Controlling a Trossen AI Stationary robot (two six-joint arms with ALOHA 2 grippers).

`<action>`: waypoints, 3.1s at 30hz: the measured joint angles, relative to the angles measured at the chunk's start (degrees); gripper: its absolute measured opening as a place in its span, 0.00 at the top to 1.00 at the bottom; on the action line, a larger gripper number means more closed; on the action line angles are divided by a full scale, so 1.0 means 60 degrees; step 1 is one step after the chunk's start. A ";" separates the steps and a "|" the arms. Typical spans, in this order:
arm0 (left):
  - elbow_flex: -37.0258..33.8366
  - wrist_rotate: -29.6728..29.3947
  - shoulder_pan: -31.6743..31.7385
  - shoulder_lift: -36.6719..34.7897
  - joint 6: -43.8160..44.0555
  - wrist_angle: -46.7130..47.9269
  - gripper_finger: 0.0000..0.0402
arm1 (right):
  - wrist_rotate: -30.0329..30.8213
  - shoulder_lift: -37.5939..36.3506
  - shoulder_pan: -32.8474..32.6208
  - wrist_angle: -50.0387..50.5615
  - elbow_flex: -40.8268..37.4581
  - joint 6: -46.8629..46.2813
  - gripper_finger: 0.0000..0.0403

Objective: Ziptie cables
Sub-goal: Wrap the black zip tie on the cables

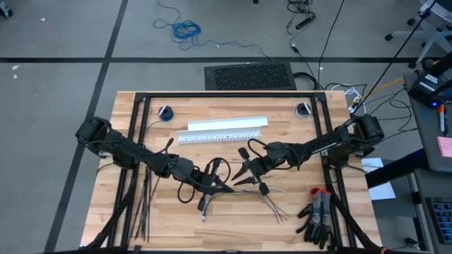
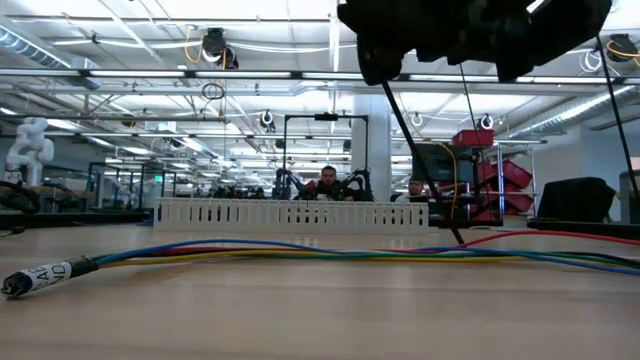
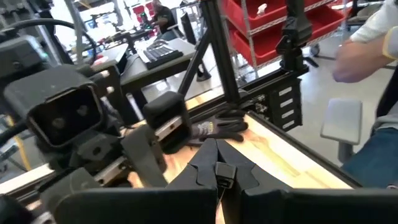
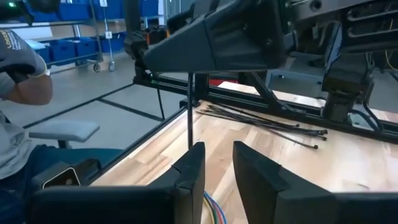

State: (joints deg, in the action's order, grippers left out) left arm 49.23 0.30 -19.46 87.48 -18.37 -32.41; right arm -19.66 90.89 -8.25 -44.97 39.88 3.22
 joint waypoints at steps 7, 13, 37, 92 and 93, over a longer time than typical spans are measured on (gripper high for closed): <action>0.0000 -0.0068 0.0083 0.0000 0.0007 0.0245 1.00 | -0.0075 0.0422 -0.0004 -0.0219 0.0116 -0.0181 0.81; 0.0000 -0.0128 0.0236 0.0000 0.0262 0.0580 1.00 | -0.0834 0.0419 0.0055 -0.0255 0.0359 -0.0429 0.81; 0.0000 -0.1615 0.0151 0.0007 0.0941 0.1155 1.00 | -0.0463 0.1144 0.0266 0.0799 0.1053 -0.0562 1.00; -0.3526 -0.7508 -0.1521 0.1364 0.1465 -0.8719 0.70 | 0.3355 0.1122 0.0007 -0.0421 0.0994 0.0653 1.00; -0.3530 -0.7229 -0.1397 0.1408 0.1544 -0.8695 0.70 | 0.3356 0.1122 0.0007 -0.0424 0.0994 0.0653 1.00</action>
State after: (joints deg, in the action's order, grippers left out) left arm 28.05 -43.08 -27.85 95.93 -9.11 -84.58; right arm 0.48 97.62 -8.21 -47.51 45.84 7.14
